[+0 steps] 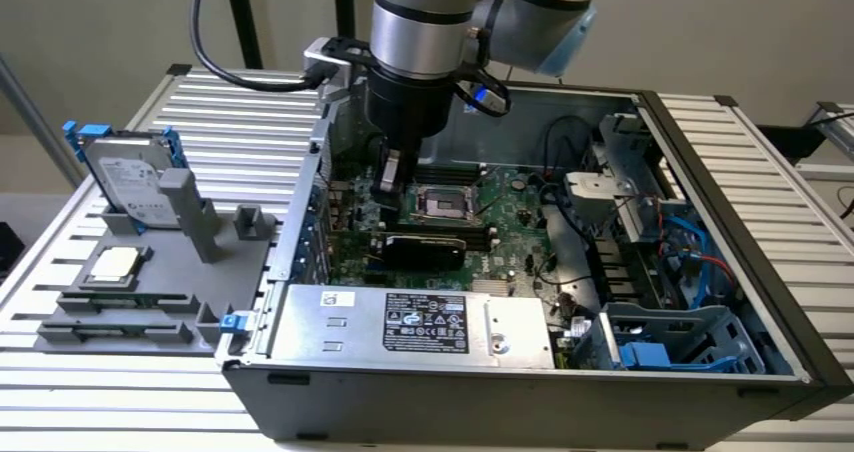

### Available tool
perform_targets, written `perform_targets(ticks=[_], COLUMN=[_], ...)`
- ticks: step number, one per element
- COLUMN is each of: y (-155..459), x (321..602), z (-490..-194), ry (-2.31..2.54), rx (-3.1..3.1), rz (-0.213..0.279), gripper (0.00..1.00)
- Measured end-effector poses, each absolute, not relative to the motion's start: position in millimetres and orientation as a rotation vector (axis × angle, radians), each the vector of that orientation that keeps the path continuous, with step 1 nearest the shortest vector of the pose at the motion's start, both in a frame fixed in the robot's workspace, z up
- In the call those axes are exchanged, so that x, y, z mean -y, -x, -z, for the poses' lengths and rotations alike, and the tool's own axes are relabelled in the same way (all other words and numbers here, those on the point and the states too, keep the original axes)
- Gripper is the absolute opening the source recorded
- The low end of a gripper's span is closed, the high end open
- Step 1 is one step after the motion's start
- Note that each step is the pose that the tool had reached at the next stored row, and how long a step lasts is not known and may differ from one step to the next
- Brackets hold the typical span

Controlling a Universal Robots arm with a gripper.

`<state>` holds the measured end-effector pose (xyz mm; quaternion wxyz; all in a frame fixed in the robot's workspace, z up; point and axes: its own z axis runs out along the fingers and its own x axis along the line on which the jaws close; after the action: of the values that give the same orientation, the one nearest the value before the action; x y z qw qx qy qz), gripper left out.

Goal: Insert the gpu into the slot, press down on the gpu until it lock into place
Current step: 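Press down on the gpu until it lock into place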

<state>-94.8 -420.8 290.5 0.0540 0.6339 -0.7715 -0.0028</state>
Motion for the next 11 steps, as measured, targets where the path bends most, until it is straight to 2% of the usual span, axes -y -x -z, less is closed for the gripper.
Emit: perform_targets(ticks=[7,11], y=[93.2,93.2], x=[423.4,423.4], z=[-294.1,-294.4], ry=[-1.964,-1.965], rx=[2.371,2.371], rz=[0.049,0.05], gripper=[0.11,0.11])
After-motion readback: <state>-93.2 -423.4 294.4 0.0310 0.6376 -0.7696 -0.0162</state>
